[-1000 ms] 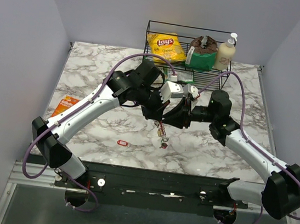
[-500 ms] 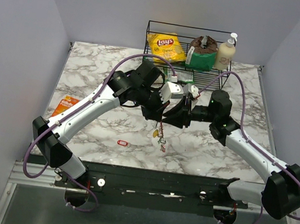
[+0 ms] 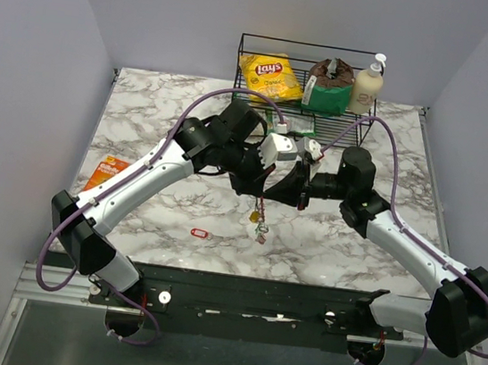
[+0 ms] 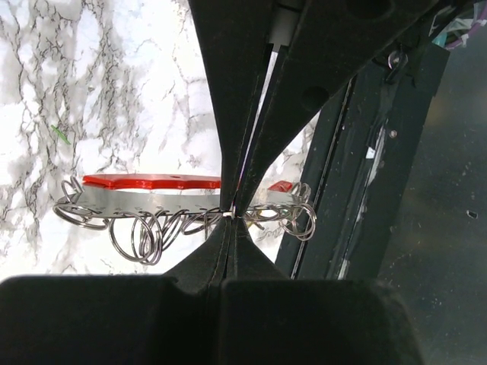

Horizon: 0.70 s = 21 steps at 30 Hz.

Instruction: Put the keys on the keyring

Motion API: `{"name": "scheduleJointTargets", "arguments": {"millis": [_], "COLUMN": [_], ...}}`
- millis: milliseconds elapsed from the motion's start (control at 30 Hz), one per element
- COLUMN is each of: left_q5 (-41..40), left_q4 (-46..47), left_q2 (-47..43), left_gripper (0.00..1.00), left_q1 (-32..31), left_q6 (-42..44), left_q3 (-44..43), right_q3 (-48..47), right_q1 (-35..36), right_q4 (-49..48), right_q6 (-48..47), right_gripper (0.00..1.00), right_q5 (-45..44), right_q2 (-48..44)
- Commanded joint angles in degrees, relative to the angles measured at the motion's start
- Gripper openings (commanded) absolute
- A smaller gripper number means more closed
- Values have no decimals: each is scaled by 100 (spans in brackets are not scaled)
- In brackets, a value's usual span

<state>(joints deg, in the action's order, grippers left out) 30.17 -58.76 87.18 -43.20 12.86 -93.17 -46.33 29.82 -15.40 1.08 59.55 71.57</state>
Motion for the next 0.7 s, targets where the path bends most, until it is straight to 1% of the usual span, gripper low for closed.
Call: {"name": "scheduleJointTargets", "arguments": {"millis": [0,100,133,167,200,233,267,333,367,433,467,567,600,633,667], "left_q5": [-448,-758,-933,-1030,-1118,-1180,-1163,-1032,-814,-628,-374,189,678,892,1094], "left_q4": [768,1392,1542,1822,1955,2096,2367,2641,2877,3159,3456,4028,4474,4748,5282], "left_q2": [-481,-798,-877,-1026,-1088,-1167,-1333,-1475,-1615,-1773,-1940,-2178,-2353,-2433,-2512], "left_gripper": [1,23,42,48,52,63,66,70,69,68,68,66,65,65,64], "left_q1": [-48,-48,-39,-31,-31,-4,65,145,197,382,452,856,962,1163,1252], "left_q6": [-406,-740,-785,-872,-1012,-1083,-1154,-1260,-1469,-1611,-1681,-2024,-2242,-2383,-2524], "left_q3": [316,632,694,773,904,992,1080,1291,1362,1590,1687,2117,2353,2486,2618], "right_q3": [-184,-123,-105,-79,-35,-26,-8,79,115,176,185,264,282,299,343], "right_q1": [6,6,15,6,-3,6,6,6,6,6,-3,6,6,6,6], "right_q4": [-51,-288,-541,-674,-797,-963,-1069,-1437,-1544,-1825,-1905,-2247,-2353,-2554,-2652], "right_q6": [58,303,392,480,655,709,770,1025,1104,1280,1333,1473,1543,1605,1640], "right_gripper": [1,1,1,1,1,1,1,1,1,1,1,1,1,1,1], "right_q5": [-277,-347,-330,-304,-312,-321,-365,-522,-575,-698,-734,-804,-805,-813,-822], "right_q2": [-46,-126,-204,-222,-266,-327,-380,-451,-538,-618,-696,-829,-899,-925,-952]}}
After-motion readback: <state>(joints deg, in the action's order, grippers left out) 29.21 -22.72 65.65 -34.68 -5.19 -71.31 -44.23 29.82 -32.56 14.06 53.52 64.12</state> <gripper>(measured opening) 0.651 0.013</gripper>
